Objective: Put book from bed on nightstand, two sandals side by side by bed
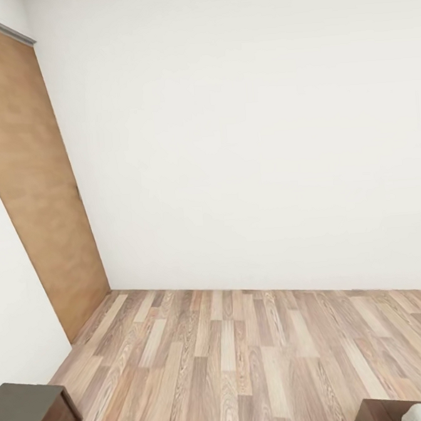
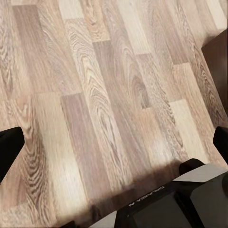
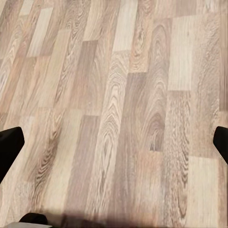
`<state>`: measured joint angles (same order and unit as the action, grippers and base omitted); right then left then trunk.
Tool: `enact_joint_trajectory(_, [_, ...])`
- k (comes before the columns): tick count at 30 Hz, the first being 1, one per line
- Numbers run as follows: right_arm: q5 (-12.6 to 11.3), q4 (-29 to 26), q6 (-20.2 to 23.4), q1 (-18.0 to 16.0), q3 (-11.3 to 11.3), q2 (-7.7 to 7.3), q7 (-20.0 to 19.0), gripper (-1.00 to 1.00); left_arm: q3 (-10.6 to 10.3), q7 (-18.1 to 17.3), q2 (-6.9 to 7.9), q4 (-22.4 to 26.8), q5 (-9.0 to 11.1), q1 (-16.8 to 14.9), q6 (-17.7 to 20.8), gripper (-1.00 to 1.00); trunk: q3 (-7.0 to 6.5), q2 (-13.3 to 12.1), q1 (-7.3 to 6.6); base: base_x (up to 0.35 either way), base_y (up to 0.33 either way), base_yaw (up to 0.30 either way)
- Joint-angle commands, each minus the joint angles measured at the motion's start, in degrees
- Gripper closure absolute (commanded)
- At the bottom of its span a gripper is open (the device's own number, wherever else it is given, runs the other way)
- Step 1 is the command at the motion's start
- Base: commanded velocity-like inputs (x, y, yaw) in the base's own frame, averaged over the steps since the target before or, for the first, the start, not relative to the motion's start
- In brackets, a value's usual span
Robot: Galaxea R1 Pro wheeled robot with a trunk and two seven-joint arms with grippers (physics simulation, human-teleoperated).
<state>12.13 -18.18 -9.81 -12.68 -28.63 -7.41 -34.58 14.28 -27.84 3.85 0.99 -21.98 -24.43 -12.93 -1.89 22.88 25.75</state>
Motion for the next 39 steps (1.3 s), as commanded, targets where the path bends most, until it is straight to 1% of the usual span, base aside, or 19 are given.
enact_joint_trajectory(1, [0.61, 0.07, -0.31, -0.03, -0.46, 0.02, -0.24, -1.00, 0.48, -0.11, 0.02, -0.02, -0.60, 0.00, -0.25, -1.00, 0.02, 0.04, 0.04, 0.106, 0.000, -0.273])
enact_joint_trajectory(17, [0.61, 0.10, -0.31, -0.03, -0.48, 0.02, -0.23, -1.00, 0.56, -0.11, 0.02, 0.01, -0.60, 0.00, -0.25, -1.00, 0.02, 0.04, 0.04, 0.013, 0.000, -0.287])
enact_joint_trajectory(21, [0.61, 0.09, -0.33, -0.06, -0.46, 0.02, -0.22, -1.00, 0.54, -0.11, 0.02, -0.02, -0.60, 0.00, -0.25, -1.00, 0.02, 0.04, 0.04, 0.150, 0.054, -0.232])
enact_joint_trajectory(39, [0.61, 0.15, -0.33, -0.04, -0.46, 0.02, -0.22, -1.00, 0.51, -0.11, -0.05, 0.00, -0.60, 0.00, -0.25, -1.00, 0.02, 0.04, 0.04, 0.298, 0.092, -0.018])
